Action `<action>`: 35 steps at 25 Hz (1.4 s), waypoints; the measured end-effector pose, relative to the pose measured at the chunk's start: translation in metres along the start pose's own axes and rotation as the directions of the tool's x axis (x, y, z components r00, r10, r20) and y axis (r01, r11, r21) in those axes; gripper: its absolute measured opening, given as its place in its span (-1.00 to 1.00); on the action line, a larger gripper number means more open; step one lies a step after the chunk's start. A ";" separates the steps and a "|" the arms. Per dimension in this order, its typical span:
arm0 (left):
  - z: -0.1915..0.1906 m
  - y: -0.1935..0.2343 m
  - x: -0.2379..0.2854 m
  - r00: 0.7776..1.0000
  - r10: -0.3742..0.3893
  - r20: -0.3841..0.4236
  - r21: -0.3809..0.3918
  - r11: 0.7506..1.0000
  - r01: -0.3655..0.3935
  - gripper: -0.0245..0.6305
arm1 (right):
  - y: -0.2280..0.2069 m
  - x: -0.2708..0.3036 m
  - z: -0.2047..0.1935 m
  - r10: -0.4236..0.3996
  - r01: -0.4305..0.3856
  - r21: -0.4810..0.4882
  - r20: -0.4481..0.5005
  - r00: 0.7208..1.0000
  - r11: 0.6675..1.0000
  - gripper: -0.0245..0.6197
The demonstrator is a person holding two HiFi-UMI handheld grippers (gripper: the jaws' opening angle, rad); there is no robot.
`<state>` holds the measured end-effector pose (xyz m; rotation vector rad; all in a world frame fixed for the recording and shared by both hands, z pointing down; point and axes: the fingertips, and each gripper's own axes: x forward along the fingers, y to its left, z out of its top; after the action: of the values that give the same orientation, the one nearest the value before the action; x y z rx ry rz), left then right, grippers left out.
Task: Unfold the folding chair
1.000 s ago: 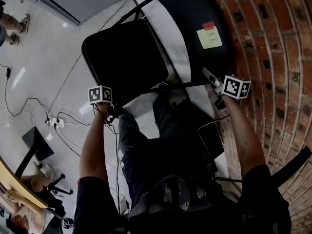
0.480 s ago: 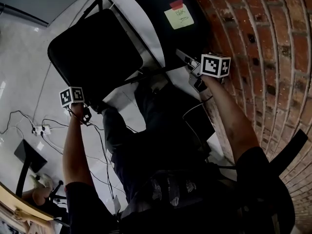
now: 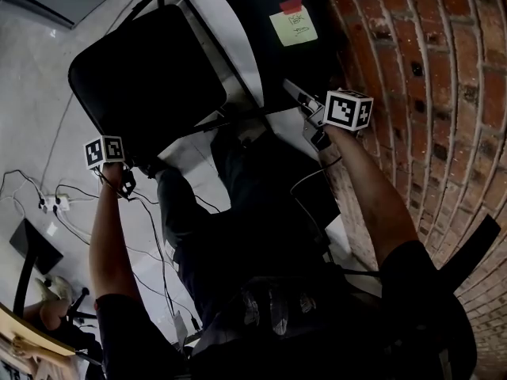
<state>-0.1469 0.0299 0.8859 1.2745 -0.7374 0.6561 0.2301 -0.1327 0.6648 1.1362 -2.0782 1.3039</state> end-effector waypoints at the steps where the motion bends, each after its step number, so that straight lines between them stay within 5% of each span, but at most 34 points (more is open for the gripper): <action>1: 0.002 -0.002 0.001 1.000 -0.013 0.009 0.013 1.000 0.013 0.63 | 0.001 0.000 0.000 0.001 -0.001 -0.013 0.005 1.000 1.000 -0.51; 19: -0.005 0.003 0.008 0.999 0.039 0.035 -0.050 0.998 -0.037 0.67 | 0.008 -0.007 -0.009 0.043 -0.044 0.024 0.026 0.999 0.999 -0.60; 25: -0.012 0.022 -0.013 0.993 0.105 0.054 -0.081 0.992 -0.101 0.65 | 0.037 -0.006 -0.007 0.045 -0.046 0.020 0.031 0.998 0.999 -0.61; 35: -0.023 0.081 -0.016 0.990 0.110 0.090 -0.088 0.991 -0.102 0.55 | 0.094 0.025 -0.038 0.029 -0.029 -0.005 0.003 1.000 1.000 -0.62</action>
<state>-0.2178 0.0668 0.9184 1.2027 -0.9069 0.6471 0.1363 -0.0887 0.6506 1.1105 -2.1058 1.3111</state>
